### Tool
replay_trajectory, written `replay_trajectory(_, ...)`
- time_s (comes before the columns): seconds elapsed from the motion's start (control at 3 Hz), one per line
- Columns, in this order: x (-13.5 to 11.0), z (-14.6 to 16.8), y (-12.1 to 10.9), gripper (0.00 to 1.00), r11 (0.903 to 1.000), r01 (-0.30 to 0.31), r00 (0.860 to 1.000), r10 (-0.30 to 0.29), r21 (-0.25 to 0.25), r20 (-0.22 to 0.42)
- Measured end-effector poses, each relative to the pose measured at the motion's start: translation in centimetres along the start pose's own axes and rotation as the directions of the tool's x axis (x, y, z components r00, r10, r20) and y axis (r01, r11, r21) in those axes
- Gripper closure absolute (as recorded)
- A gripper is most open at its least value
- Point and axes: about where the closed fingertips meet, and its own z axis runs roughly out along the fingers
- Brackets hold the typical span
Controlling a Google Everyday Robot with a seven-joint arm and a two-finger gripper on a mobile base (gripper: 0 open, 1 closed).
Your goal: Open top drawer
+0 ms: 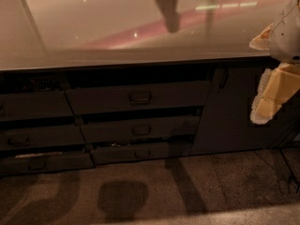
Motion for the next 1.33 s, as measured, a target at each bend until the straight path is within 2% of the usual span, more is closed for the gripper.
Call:
replay_trajectory(0.33, 0.0, 0.0, 0.0, 0.00, 1.0000, 0.000, 1.000, 0.000, 0.000, 0.000)
replay_trajectory(0.67, 0.1, -0.3, 0.1, 0.00, 0.9962, 0.023, 1.000, -0.023, 0.084, -0.001)
replay_trajectory(1.0, 0.2, -0.8, 0.4, 0.00, 0.9781, 0.057, 0.998, -0.058, 0.200, -0.002)
replay_trajectory(1.33, -0.1, -1.7, 0.7, 0.00, 0.9333, 0.094, 0.993, -0.112, 0.347, 0.033)
